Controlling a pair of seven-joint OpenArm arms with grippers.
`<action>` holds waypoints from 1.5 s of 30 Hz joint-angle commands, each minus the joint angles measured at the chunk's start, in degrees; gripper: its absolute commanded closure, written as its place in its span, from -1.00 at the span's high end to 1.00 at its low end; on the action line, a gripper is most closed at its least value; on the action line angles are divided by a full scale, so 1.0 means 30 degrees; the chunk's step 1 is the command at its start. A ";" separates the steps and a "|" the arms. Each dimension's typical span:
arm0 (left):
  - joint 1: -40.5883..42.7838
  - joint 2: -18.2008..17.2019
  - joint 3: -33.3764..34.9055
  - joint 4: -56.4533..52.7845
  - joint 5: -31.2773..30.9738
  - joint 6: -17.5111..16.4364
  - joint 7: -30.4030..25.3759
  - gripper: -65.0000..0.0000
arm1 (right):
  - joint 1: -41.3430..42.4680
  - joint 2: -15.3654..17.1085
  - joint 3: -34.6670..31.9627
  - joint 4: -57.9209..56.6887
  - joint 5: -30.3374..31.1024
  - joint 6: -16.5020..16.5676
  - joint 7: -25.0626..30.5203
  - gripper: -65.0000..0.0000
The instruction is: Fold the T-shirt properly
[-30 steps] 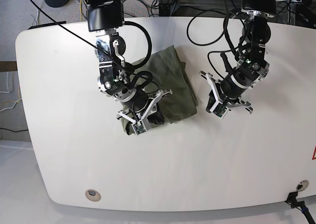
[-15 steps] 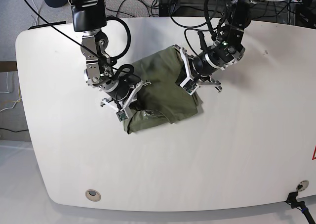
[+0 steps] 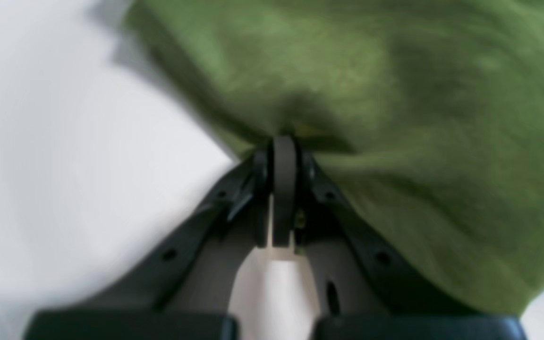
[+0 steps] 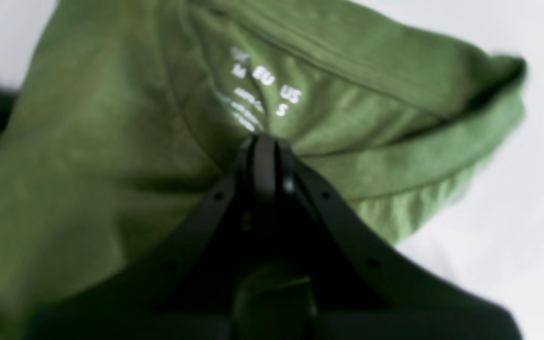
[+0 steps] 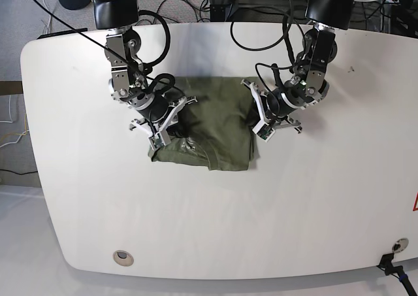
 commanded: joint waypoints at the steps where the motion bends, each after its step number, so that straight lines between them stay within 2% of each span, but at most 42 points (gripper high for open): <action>1: -0.0357 -0.0070 -0.0537 0.0210 0.0211 0.0079 0.0276 -1.00 | 0.0279 0.0010 0.0023 0.0285 -0.0153 0.0126 -0.0248 -1.00; 5: -0.0328 -0.0070 -0.1709 0.0942 0.0240 0.0050 0.0393 -1.00 | 0.0426 0.0010 0.0023 0.0227 -0.0153 0.0126 -0.0248 -1.00; 13: 0.0171 -0.0070 -0.1855 0.3726 0.0299 0.0050 0.1507 -1.00 | 0.1217 0.0039 0.0023 0.0344 -0.0183 0.0126 -0.0248 -1.00; 16: 0.0464 -0.0276 -0.2031 0.5191 0.0299 0.0050 0.1771 -1.00 | 0.1217 0.0010 0.0023 0.1809 -0.0183 0.0126 -0.0453 -1.00; 18: 0.0698 -0.0598 -0.2412 0.6305 0.0299 0.0050 0.1829 -1.00 | 0.1217 0.0010 0.0023 0.3245 -0.0183 0.0126 -0.1449 -1.00; 21: 0.1108 -0.0598 -0.3760 0.7712 0.0299 0.0109 0.1741 -1.00 | 0.1071 0.0068 0.0023 0.5208 -0.0329 0.0097 -0.1742 -1.00; 23: 0.1196 -0.0569 -0.4698 0.8210 0.0269 0.0138 0.1536 -1.00 | 0.0543 0.0156 0.0433 0.6000 -0.0358 -0.0519 -0.1742 -1.00; 25: 0.1900 -0.0569 -0.6046 0.8473 0.0240 0.0138 0.0130 -1.00 | -0.0189 0.0186 0.1429 0.6937 -0.0358 -0.0958 -0.1713 -1.00; 28: 0.3072 -0.0539 -0.7159 0.8503 0.0240 0.0138 -0.2420 -1.00 | -0.1596 0.0186 0.2719 0.8285 -0.0358 -0.1046 -0.1537 -1.00; 32: 0.5387 0.0193 -0.8683 0.8561 0.0181 0.0138 -0.5848 -1.00 | -0.4439 0.0186 0.3979 0.9428 -0.0358 -0.1075 0.0661 -1.00; 35: 0.7672 0.0604 -0.9474 0.8854 0.0181 0.0138 -0.7694 -1.00 | -0.6783 0.0068 0.4770 1.0483 -0.0358 -0.1075 0.1247 -1.00; 37: 0.9255 0.0633 -0.9533 0.9382 0.0181 0.0138 -0.8075 -1.00 | -0.8307 0.0039 0.5327 1.1157 -0.0358 -0.1075 0.1599 -1.00; 41: 1.2537 0.0692 -0.9533 1.0437 0.0123 0.0138 -0.8105 -1.00 | -1.1618 0.0010 0.5620 1.1450 -0.0329 -0.1075 0.3738 -1.00; 45: 1.5497 0.0692 -0.9592 1.1111 -0.1137 0.0138 -0.8105 -1.00 | -1.4607 0.0010 0.5649 1.1743 -0.0241 -0.1075 0.3884 -1.00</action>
